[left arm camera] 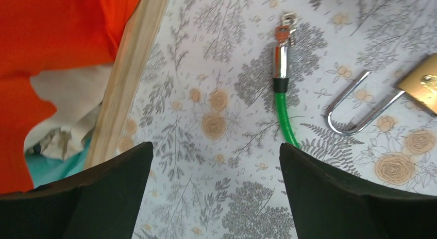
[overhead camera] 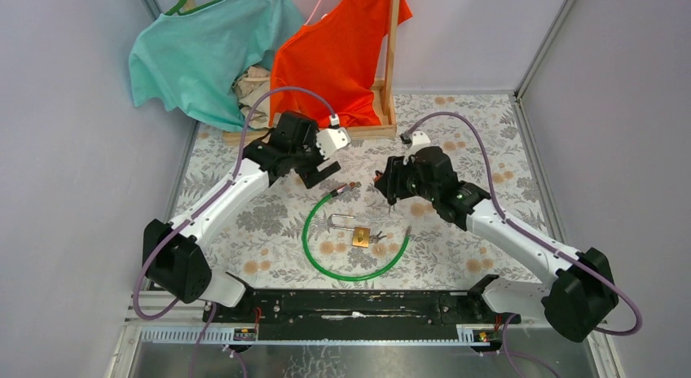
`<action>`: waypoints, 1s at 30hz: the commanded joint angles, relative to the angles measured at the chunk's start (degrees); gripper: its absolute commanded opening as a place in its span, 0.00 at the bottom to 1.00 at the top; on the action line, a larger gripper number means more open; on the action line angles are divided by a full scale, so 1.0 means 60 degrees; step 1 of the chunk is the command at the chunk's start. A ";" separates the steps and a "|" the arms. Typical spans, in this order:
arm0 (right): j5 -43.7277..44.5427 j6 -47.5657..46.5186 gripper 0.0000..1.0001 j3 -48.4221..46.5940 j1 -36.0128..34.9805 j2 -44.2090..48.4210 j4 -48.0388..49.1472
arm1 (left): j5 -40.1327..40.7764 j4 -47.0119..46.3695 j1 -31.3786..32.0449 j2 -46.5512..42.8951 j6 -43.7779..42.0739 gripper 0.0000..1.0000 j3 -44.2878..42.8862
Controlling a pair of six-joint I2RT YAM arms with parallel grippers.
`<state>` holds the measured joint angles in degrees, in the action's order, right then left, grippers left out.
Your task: Unlock with the key
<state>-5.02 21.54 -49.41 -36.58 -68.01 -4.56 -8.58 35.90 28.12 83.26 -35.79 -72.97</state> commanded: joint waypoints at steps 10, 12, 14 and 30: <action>0.2774 -0.0925 0.00 0.0373 0.0013 -0.2726 0.1479 | 0.1100 -0.1042 -0.0856 -0.0516 0.1360 1.00 0.0301; 0.2576 -0.0797 0.00 0.0470 0.0017 -0.3096 0.1786 | 0.1139 -0.1275 -0.1147 -0.0662 0.1549 1.00 0.0460; 0.2381 -0.0592 0.00 0.0568 0.0017 -0.3331 0.2057 | 0.1272 -0.1751 -0.1497 -0.0972 0.1826 1.00 0.0805; 0.2276 -0.0155 0.99 0.0044 0.0017 -0.2977 0.0973 | -0.0130 -0.2508 -0.3059 -0.1559 0.3252 1.00 0.1841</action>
<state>5.43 20.99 -45.47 -36.58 -91.15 4.21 -7.31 25.34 13.10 73.97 -20.51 -62.81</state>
